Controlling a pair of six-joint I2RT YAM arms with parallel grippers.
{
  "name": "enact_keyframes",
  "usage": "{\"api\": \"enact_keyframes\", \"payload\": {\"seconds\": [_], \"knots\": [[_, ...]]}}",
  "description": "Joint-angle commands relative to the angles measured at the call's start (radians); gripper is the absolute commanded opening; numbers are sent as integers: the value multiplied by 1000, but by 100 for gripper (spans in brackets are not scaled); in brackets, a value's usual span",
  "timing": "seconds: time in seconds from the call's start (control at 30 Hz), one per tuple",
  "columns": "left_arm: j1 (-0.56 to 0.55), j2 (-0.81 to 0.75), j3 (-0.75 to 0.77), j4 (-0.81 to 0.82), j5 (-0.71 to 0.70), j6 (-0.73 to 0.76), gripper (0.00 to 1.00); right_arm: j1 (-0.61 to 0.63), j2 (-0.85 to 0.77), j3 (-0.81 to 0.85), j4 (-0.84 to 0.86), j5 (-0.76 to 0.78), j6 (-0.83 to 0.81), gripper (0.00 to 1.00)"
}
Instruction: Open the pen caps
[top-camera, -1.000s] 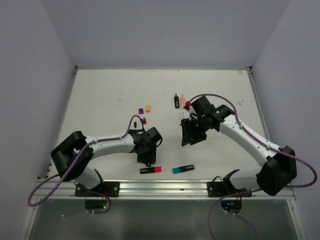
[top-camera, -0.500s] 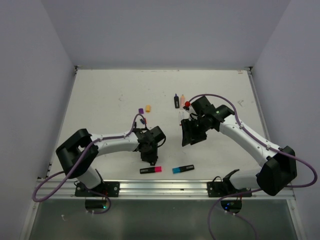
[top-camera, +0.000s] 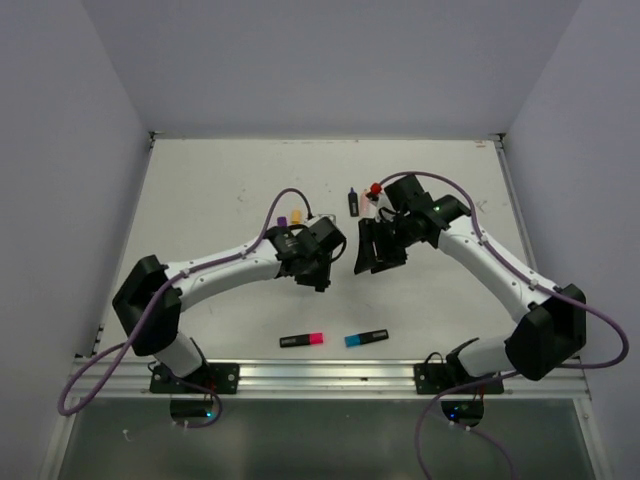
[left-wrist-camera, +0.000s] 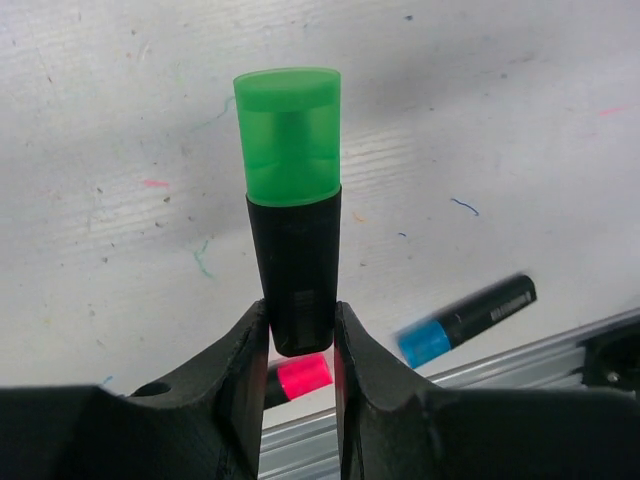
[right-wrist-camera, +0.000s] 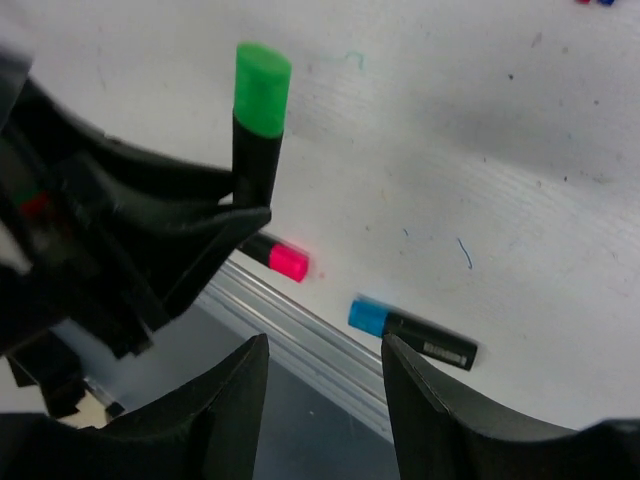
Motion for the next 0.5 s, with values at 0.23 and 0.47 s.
{"api": "enact_keyframes", "payload": {"seconds": [0.23, 0.47], "knots": [[77, -183, 19, 39, 154, 213, 0, -69, 177, 120, 263, -210, 265, 56], [138, -201, -26, 116, 283, 241, 0, -69, 251, 180, 333, -236, 307, 56]]}}
